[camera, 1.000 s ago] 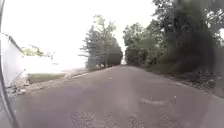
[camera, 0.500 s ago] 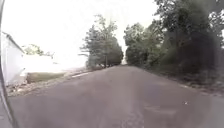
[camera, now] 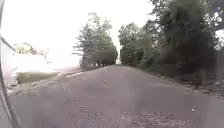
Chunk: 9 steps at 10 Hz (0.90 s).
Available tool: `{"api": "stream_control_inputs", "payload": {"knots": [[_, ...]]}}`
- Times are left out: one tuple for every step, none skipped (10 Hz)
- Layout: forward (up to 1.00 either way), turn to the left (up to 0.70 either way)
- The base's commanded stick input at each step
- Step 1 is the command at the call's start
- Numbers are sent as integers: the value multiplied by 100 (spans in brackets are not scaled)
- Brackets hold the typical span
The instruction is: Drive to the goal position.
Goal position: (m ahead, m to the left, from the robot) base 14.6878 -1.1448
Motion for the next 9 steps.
{"api": "stream_control_inputs", "payload": {"knots": [[70, 0], [70, 0], [70, 0], [70, 0], [70, 0], [70, 0], [70, 0], [70, 0], [70, 0]]}}
